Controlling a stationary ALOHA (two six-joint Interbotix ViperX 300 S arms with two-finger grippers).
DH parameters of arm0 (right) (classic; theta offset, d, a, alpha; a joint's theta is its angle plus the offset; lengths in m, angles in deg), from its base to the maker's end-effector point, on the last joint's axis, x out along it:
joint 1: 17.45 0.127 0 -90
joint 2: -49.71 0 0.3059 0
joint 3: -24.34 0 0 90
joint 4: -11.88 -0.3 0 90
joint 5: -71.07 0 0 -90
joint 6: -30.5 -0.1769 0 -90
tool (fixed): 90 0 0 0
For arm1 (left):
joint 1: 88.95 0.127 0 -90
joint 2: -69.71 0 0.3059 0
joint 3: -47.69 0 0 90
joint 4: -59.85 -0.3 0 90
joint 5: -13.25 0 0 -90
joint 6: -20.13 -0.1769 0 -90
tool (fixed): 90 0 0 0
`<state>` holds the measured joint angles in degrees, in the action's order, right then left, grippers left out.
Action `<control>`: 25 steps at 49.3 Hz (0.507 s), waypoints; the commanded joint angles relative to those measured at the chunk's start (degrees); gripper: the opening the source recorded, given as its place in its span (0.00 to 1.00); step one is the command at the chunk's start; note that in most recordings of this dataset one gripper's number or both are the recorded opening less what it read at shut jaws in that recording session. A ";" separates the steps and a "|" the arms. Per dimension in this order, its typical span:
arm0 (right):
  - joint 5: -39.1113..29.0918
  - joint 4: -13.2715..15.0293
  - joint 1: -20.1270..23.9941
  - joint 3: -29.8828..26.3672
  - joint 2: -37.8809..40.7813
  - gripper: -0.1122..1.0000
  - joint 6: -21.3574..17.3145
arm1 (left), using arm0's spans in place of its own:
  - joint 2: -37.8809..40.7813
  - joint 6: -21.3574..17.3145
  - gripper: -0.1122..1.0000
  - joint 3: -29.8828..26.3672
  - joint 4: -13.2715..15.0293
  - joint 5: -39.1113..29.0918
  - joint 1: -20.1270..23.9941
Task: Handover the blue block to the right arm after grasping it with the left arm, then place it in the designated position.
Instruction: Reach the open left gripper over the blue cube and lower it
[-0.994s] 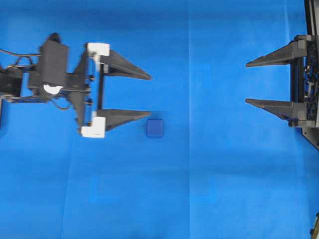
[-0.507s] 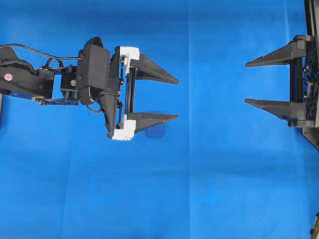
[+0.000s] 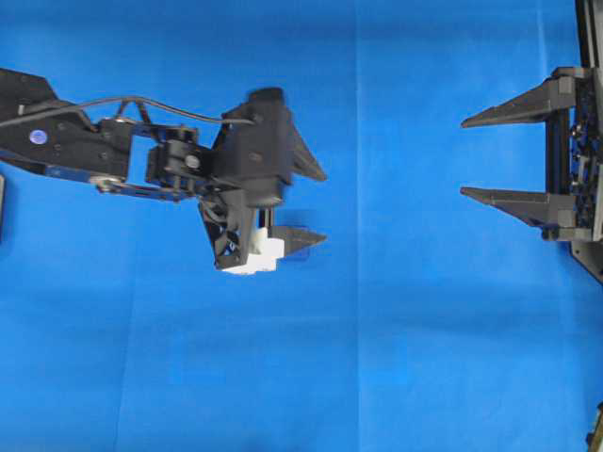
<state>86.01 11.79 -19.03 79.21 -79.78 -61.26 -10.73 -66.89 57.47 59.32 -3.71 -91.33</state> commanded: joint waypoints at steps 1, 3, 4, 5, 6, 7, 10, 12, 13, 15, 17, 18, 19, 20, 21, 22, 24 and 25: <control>0.26 -0.18 -0.18 -1.49 0.26 0.97 -0.09 | 0.18 0.18 0.90 -4.66 -0.09 -7.91 -0.53; 0.26 -0.18 -0.18 -1.32 0.26 0.97 -0.09 | 0.70 0.18 0.90 -6.06 -0.09 -10.90 -0.79; 0.26 -0.18 -0.18 -1.49 0.35 0.97 -0.09 | 1.05 0.18 0.90 -6.77 -0.09 -12.30 -0.88; 0.26 -0.18 -0.18 -1.32 0.26 0.97 -0.09 | 1.32 0.18 0.90 -7.47 -0.09 -13.71 -1.05; 0.26 -0.18 -0.18 -1.32 0.26 0.97 0.00 | 1.58 0.18 0.90 -8.17 -0.09 -15.03 -1.14; 0.26 -0.18 -0.18 -1.32 0.26 0.97 -0.09 | 1.85 0.18 0.90 -8.70 -0.09 -16.35 -1.32; 0.26 -0.18 -0.18 -1.49 0.35 0.97 -0.09 | 2.72 0.00 0.90 -10.55 -0.09 -19.78 -1.58; 0.26 -0.18 -0.18 -1.32 0.35 0.97 -0.09 | 3.34 -0.18 0.90 -11.69 -0.18 -21.80 -1.67; 0.18 -0.18 -0.18 -1.32 0.35 0.97 -0.09 | 3.60 -0.18 0.90 -12.04 -0.18 -22.59 -1.58; 0.18 -0.18 -0.18 -1.32 0.35 0.97 -0.09 | 3.87 -0.26 0.90 -12.74 -0.18 -23.99 -1.67; 0.18 -0.18 -0.18 -1.32 0.35 0.97 0.00 | 4.13 -0.26 0.90 -13.18 -0.18 -24.96 -1.67; 0.18 -0.18 -0.18 -1.49 0.35 0.97 0.00 | 4.31 -0.26 0.90 -13.36 -0.18 -25.22 -1.67; 0.18 -0.18 -0.18 -1.32 0.35 0.97 -0.09 | 4.31 -0.35 0.90 -13.45 -0.18 -25.31 -1.67; 0.18 -0.18 -0.18 -1.32 0.35 0.97 -0.09 | 4.39 -0.35 0.90 -13.54 -0.18 -25.31 -1.67; 0.18 -0.18 -0.18 -1.32 0.35 0.97 0.00 | 4.39 -0.26 0.90 -13.62 -0.18 -25.31 -1.67; 0.18 -0.18 -0.18 -1.32 0.35 0.97 -0.09 | 4.31 -0.26 0.90 -13.62 -0.18 -25.40 -1.67; 0.09 -0.18 -0.18 -1.32 0.35 0.97 -0.09 | 4.31 -0.26 0.90 -13.54 -0.18 -25.31 -1.67; 0.18 -0.18 -0.18 -1.32 0.44 0.97 -0.09 | 4.31 -0.26 0.90 -13.45 -0.18 -25.31 -1.67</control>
<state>85.92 11.79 -19.12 79.21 -79.78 -61.26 -5.55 -67.06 45.60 59.23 -29.02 -92.82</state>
